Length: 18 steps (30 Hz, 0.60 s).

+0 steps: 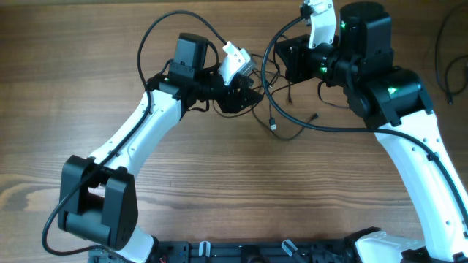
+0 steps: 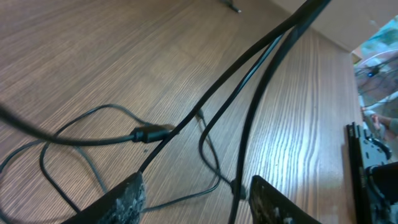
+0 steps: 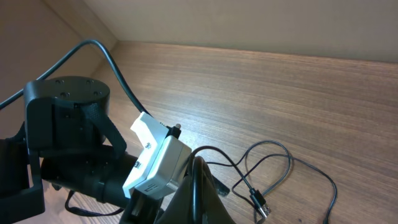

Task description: Untangle cables

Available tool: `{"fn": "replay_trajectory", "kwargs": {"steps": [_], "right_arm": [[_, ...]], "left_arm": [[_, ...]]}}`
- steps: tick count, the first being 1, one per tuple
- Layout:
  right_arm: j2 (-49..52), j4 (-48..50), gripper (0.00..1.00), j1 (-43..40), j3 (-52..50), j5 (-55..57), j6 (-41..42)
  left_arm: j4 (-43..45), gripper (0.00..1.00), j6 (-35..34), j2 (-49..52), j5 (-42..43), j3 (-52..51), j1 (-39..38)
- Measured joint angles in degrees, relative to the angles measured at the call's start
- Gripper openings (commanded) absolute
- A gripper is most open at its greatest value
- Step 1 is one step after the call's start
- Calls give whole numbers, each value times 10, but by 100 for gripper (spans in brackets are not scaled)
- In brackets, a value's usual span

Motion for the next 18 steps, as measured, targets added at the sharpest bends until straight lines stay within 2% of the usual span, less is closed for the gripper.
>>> {"fn": "replay_trajectory", "kwargs": {"steps": [1, 3, 4, 8, 10, 12, 14, 16, 18], "right_arm": [[0, 0, 4, 0, 0, 0, 0], [0, 1, 4, 0, 0, 0, 0], [0, 3, 4, 0, 0, 0, 0], [0, 9, 4, 0, 0, 0, 0], [0, 9, 4, 0, 0, 0, 0], [0, 11, 4, 0, 0, 0, 0], [0, 12, 4, 0, 0, 0, 0], [0, 13, 4, 0, 0, 0, 0], [0, 15, 4, 0, 0, 0, 0]], "left_arm": [[-4, 74, -2, 0, -7, 0, 0], [-14, 75, -1, 0, -14, 0, 0], [-21, 71, -2, 0, -17, 0, 0], [-35, 47, 2, 0, -24, 0, 0], [-37, 49, 1, 0, -26, 0, 0], [-40, 58, 0, 0, -27, 0, 0], [-46, 62, -1, 0, -27, 0, 0], [-52, 61, -1, 0, -27, 0, 0], [-58, 55, -1, 0, -27, 0, 0]]}}
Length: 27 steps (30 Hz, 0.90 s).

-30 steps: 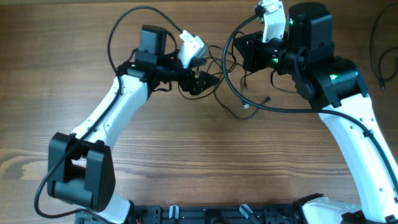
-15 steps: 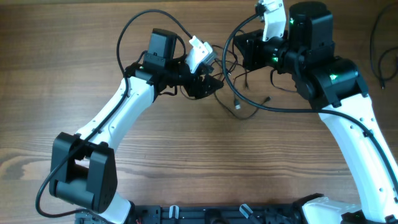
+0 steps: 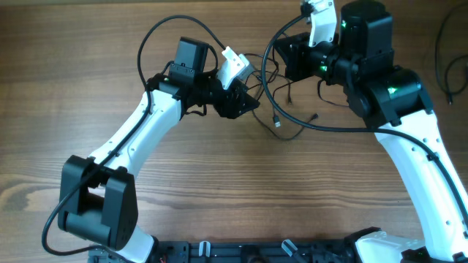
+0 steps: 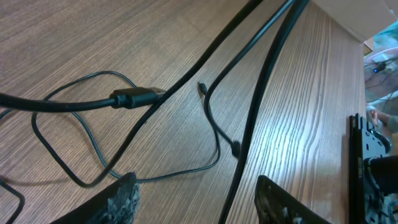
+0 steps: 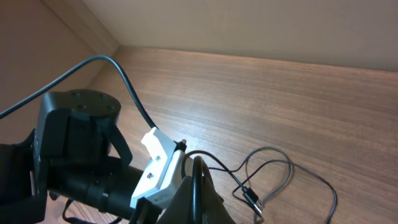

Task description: Untangle cables

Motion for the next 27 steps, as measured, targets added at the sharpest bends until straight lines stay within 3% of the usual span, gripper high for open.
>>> {"fn": "replay_trajectory", "kwargs": {"steps": [7, 13, 14, 15, 16, 20, 27], "right_arm": [[0, 15, 4, 0, 0, -13, 6], [0, 15, 4, 0, 0, -15, 6], [0, 16, 4, 0, 0, -15, 6], [0, 18, 4, 0, 0, -15, 6], [0, 20, 4, 0, 0, -15, 6], [0, 30, 4, 0, 0, -16, 12], [0, 35, 4, 0, 0, -17, 15]], "left_arm": [[-6, 49, 0, 0, 0, 0, 0], [-21, 11, 0, 0, 0, 0, 0], [-22, 12, -2, 0, 0, 0, 0], [-23, 28, 2, 0, 0, 0, 0], [-25, 36, 0, 0, 0, 0, 0], [-35, 4, -2, 0, 0, 0, 0], [-38, 4, 0, 0, 0, 0, 0]]}}
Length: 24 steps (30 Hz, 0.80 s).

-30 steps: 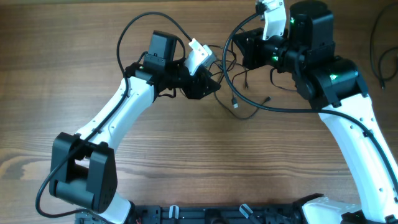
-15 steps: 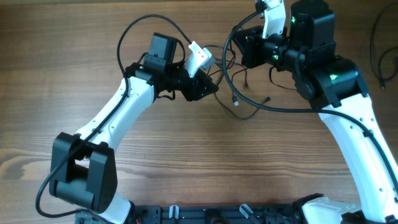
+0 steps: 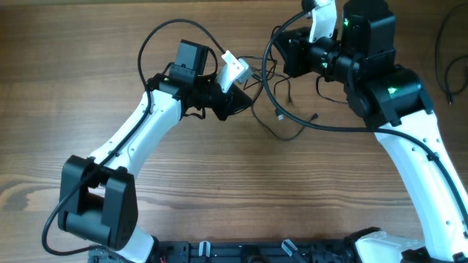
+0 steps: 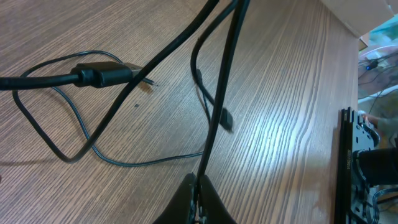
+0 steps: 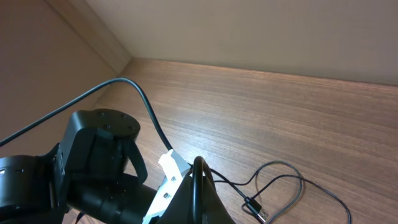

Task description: Untangle cables

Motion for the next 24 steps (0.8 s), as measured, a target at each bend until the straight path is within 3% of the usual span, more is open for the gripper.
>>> {"fn": "replay_trajectory", "kwargs": {"steps": [1, 2, 3, 4, 6, 9, 12, 19, 21, 24], "right_arm": [[0, 0, 4, 0, 0, 0, 0], [0, 0, 4, 0, 0, 0, 0], [0, 0, 4, 0, 0, 0, 0], [0, 0, 4, 0, 0, 0, 0], [0, 0, 4, 0, 0, 0, 0], [0, 0, 4, 0, 0, 0, 0], [0, 1, 4, 0, 0, 0, 0], [0, 20, 4, 0, 0, -12, 7], [0, 20, 4, 0, 0, -14, 7], [0, 21, 4, 0, 0, -24, 9]], "left_arm": [[0, 4, 0, 0, 0, 0, 0], [0, 32, 0, 0, 0, 0, 0], [0, 52, 0, 0, 0, 0, 0], [0, 60, 0, 0, 0, 0, 0], [-4, 64, -1, 0, 0, 0, 0], [-9, 63, -1, 0, 0, 0, 0], [-9, 53, 0, 0, 0, 0, -2], [0, 51, 2, 0, 0, 0, -21], [5, 36, 2, 0, 0, 0, -25], [7, 27, 1, 0, -3, 0, -26]]}}
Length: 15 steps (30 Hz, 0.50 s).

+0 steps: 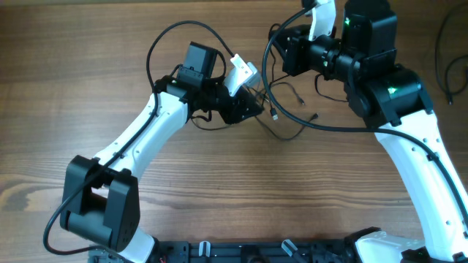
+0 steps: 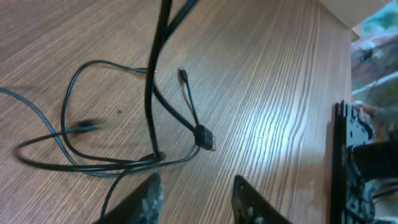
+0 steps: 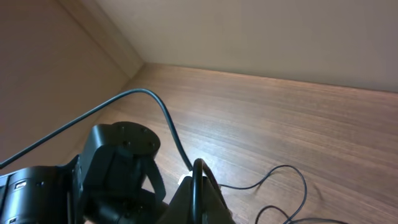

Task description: Untangle cables

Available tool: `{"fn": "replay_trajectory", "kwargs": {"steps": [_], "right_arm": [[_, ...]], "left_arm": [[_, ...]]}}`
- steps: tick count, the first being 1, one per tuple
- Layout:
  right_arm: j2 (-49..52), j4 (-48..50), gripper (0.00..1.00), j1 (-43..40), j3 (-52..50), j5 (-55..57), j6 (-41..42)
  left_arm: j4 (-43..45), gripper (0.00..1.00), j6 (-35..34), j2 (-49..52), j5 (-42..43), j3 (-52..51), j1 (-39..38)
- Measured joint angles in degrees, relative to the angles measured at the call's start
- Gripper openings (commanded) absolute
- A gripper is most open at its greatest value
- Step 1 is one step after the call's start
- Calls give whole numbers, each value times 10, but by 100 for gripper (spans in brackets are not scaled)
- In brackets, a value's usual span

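Note:
A thick black cable (image 1: 266, 77) hangs from my right gripper (image 1: 289, 55), which is shut on it and held above the table; the cable arches over the closed fingertips (image 3: 199, 186). A tangle of thin black cables (image 1: 289, 109) with small plugs lies on the wood below. My left gripper (image 1: 252, 108) is low beside that tangle, its jaws apart (image 2: 198, 182) and nothing between them. Just ahead of it a cable (image 2: 152, 74) rises from the table, and a thin loop (image 2: 68, 124) and a plug (image 2: 204, 137) lie flat.
Another black cable (image 1: 446, 51) lies at the table's far right edge. The left arm's own supply cable (image 1: 157, 44) loops above its wrist. A black rack (image 1: 256, 252) runs along the front edge between the two arm bases.
My left gripper, shut on a black cable then, now stands open with that cable out of its jaws, and it has shifted right toward the tangle. My right gripper still holds the thick cable.
My left gripper was open low over the cables at the two oldest moments. It was then shut on a black cable left of the tangle, and now it is open again closer in. My right gripper stayed shut on the thick cable, seeing the table from progressively farther.

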Motion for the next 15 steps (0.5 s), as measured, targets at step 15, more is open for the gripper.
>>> {"fn": "replay_trajectory", "kwargs": {"steps": [15], "right_arm": [[0, -59, 4, 0, 0, 125, 9]], "left_arm": [[16, 31, 15, 0, -83, -82, 0]]}}
